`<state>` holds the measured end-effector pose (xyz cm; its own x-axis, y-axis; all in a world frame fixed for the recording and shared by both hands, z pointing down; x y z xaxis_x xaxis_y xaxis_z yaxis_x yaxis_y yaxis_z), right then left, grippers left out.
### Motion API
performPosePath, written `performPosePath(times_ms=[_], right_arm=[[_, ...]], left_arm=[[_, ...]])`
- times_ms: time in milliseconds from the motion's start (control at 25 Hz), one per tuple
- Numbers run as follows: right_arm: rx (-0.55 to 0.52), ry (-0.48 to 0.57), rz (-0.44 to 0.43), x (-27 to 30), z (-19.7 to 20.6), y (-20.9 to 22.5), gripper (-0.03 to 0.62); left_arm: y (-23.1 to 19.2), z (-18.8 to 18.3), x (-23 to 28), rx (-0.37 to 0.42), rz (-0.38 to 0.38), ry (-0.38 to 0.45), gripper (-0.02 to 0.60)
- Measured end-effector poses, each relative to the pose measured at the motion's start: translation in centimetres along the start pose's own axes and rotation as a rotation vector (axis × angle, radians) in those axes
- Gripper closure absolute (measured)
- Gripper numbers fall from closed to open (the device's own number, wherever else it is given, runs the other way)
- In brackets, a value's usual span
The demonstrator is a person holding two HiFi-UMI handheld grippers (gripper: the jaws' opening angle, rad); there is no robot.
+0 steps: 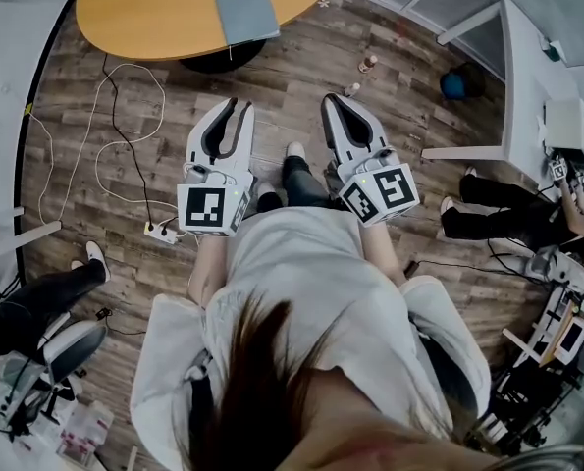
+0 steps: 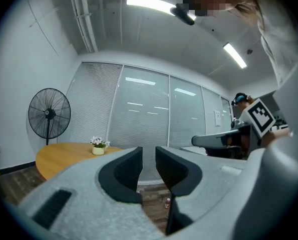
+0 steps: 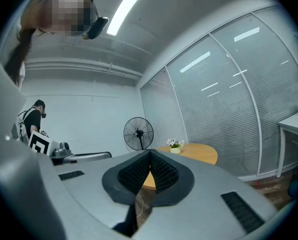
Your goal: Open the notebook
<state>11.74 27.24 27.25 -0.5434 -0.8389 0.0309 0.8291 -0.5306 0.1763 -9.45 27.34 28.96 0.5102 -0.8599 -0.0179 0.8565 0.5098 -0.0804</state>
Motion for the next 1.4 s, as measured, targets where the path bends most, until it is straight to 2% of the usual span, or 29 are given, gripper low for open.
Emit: performPosePath(times_ms=[200,560,800,1160,1400], right_arm=[[0.004,0.004,-0.022,2.3,-0.2,2.4,0.592],[0.011,-0.051,-0.073,7.8,-1.2,8.7,0.592],[-0.016,-0.089,-0.139,11.2,-1.9,12.5,0.592],[0.012,-0.116,-0.118,13.1,-1.8,17.6,0.592],[0.033,-0.138,-0.117,14.3,-1.2,18.9,0.593]], left_arm=[[-0.7,-0.1,2.8,0.003,-0.022,0.01,0.488],[-1.7,-0.5,10.1,0.012,-0.091,0.026,0.488],[-1.9,-0.8,14.7,0.025,-0.14,0.036,0.488],[-1.5,0.4,18.9,0.028,-0.17,0.028,0.488],[-2.4,1.0,20.3,0.021,-0.178,0.008,0.488]])
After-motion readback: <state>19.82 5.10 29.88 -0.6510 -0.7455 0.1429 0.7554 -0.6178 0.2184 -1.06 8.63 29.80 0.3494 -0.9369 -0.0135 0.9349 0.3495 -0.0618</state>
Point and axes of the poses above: the fingertips, and each gripper's own axes: x forward along the fingers, y to its right, z out of its underside, the point moved 8 cm from there along -x, backward along the fingers
